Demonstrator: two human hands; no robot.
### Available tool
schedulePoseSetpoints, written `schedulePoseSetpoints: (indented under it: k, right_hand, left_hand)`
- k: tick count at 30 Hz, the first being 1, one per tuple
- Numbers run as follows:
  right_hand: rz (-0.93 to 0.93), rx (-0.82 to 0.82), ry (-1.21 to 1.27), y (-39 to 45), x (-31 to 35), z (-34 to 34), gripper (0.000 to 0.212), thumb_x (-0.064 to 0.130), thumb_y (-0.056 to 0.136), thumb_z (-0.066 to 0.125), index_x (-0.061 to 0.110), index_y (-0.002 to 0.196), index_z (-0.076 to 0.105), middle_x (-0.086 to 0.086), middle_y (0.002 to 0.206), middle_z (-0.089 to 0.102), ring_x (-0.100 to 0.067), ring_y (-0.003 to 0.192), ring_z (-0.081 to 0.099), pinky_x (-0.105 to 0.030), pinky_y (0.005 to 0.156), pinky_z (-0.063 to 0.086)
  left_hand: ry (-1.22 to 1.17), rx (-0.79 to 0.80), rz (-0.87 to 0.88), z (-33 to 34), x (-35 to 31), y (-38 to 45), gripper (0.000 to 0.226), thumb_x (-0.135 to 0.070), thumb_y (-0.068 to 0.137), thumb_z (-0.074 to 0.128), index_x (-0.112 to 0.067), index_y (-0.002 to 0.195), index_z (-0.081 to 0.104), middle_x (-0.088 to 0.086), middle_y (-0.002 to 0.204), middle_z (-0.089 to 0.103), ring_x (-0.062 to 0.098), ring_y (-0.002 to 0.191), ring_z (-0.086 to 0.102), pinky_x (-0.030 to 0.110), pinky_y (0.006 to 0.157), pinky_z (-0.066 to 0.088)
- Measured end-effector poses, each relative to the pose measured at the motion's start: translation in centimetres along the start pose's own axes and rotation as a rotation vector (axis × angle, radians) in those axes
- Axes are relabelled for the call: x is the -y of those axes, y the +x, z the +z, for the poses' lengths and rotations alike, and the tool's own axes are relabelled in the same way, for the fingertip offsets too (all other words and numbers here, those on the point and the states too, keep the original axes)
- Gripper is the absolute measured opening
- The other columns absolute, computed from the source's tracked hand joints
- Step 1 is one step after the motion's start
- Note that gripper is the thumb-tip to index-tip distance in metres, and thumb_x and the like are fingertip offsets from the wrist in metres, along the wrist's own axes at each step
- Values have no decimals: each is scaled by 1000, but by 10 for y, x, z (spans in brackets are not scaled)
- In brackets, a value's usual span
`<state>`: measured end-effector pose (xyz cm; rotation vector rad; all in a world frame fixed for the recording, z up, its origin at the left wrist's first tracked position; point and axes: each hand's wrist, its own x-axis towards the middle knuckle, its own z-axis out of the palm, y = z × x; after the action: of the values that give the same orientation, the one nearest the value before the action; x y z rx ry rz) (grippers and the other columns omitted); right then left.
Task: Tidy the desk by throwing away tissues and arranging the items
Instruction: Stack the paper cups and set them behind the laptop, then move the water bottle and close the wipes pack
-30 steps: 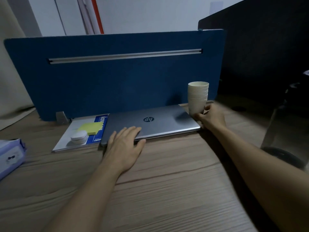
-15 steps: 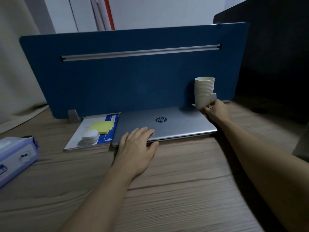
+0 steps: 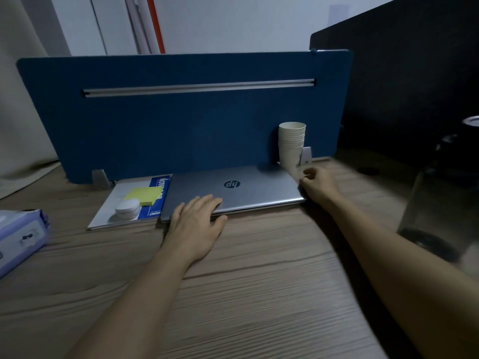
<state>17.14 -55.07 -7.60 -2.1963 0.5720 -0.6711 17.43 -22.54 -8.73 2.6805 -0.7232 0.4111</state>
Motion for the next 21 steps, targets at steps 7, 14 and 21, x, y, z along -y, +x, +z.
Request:
schedulePoseSetpoints:
  k: [7, 14, 21]
  right_hand:
    - [47, -20, 115, -77, -6, -37, 35, 17, 87, 59, 12, 122, 60, -7, 111, 67, -17, 95, 58, -27, 84, 43]
    - [73, -21, 271, -157, -8, -78, 25, 21, 91, 59, 20, 116, 60, 7, 91, 67, -4, 75, 65, -19, 61, 48]
    - [93, -328, 349, -214, -17, -127, 7, 21, 88, 60, 18, 94, 60, -3, 86, 65, -22, 80, 63, -31, 63, 49]
  left_hand:
    - [-6, 34, 31, -10, -20, -28, 51, -49, 98, 37, -35, 148, 34, -9, 158, 32, 13, 147, 21, 44, 120, 9]
    - [-13, 19, 70, -24, -46, -75, 54, -48, 98, 38, -35, 150, 32, -10, 156, 35, 10, 145, 24, 41, 119, 10]
    - [-18, -19, 86, -37, -56, -107, 52, -44, 97, 44, -33, 147, 38, -8, 152, 42, 12, 141, 33, 38, 115, 19]
